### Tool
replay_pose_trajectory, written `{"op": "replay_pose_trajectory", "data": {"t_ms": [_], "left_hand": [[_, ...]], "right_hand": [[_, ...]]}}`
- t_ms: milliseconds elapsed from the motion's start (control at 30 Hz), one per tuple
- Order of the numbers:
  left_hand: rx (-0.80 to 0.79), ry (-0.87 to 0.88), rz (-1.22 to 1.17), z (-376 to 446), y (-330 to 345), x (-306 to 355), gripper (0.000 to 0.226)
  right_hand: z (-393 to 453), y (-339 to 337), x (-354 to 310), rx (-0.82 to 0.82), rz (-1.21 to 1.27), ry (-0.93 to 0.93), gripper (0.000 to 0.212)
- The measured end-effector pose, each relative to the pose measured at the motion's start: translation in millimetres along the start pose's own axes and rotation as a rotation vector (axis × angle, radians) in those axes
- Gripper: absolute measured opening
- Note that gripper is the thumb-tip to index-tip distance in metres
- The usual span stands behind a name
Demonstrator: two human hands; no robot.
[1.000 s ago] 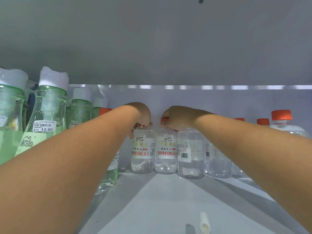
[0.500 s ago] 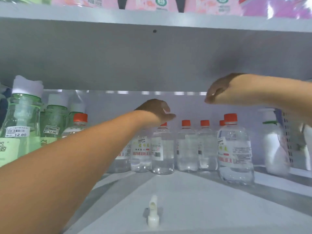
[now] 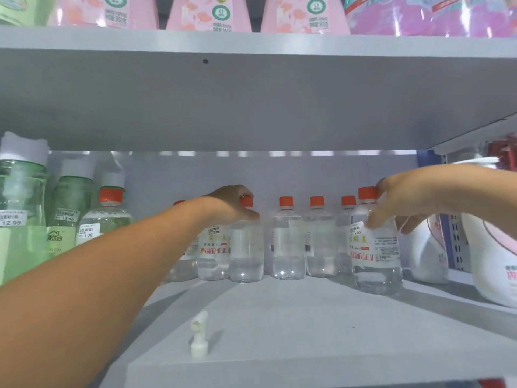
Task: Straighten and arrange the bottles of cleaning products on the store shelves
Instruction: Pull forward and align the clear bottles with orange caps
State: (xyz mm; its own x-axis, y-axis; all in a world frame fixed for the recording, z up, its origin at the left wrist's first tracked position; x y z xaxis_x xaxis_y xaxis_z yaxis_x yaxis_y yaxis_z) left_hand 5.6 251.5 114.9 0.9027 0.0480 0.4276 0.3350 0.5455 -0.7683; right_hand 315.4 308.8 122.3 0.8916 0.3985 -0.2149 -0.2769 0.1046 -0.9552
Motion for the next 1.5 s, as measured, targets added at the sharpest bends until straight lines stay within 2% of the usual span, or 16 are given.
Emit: {"op": "replay_pose_trajectory", "data": {"t_ms": [100,133,200,333,433,500,600,667,800,967,1033,1167,1433,1500], "left_hand": [[-0.035,-0.006,-0.034,4,-1,-10,0.060],[-0.044,-0.011,-0.030,6,-1,-13,0.060],[-0.061,-0.013,-0.014,8,0,-14,0.057],[-0.093,-0.023,-0.116,12,7,-14,0.048],[-0.040,-0.022,-0.214,20,14,-14,0.040],[0.022,0.020,-0.187,23,18,-9,0.034],[0.168,0.104,0.046,25,11,3,0.038],[0.215,0.070,0.180,24,3,12,0.039],[0.095,-0.004,0.143,24,-2,21,0.035],[0.060,0.006,0.089,29,3,13,0.028],[0.083,0.011,0.064,30,6,11,0.028],[0.219,0.059,0.052,35,7,9,0.032],[0.205,0.077,0.080,40,11,3,0.020],[0.199,0.079,0.078,40,12,2,0.018]], "right_hand": [[3,-8,-10,0.178,-0.324,0.055,0.079],[3,-10,-18,0.290,-0.420,0.024,0.076],[10,-12,-43,0.430,-0.434,-0.116,0.064],[51,2,-97,0.330,-0.262,-0.341,0.037],[89,21,-119,0.231,-0.272,-0.381,0.038],[106,27,-122,0.184,-0.246,-0.383,0.038],[113,27,-121,0.196,-0.182,-0.396,0.035],[114,28,-118,0.209,-0.139,-0.398,0.037],[114,34,-116,0.247,-0.112,-0.451,0.034],[117,39,-117,0.230,-0.082,-0.491,0.024],[122,40,-119,0.253,-0.043,-0.480,0.024],[132,42,-122,0.304,-0.078,-0.448,0.048],[125,46,-120,0.236,0.033,-0.502,0.019],[124,46,-122,0.290,0.034,-0.480,0.025]]}}
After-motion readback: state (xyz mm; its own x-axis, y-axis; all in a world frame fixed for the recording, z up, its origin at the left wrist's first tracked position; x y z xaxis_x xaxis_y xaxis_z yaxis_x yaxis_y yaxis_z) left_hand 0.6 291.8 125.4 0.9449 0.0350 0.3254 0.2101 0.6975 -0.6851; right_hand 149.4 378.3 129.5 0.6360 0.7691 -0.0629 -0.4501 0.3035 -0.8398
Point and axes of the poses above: each hand's wrist, its own z-axis towards the middle knuckle, its own y-axis out of the palm, x = y × z, the point moved 3 cm from there along z, towards the middle knuckle, and after that the axes turned 11 degrees about -z, right-handed, at the moved point
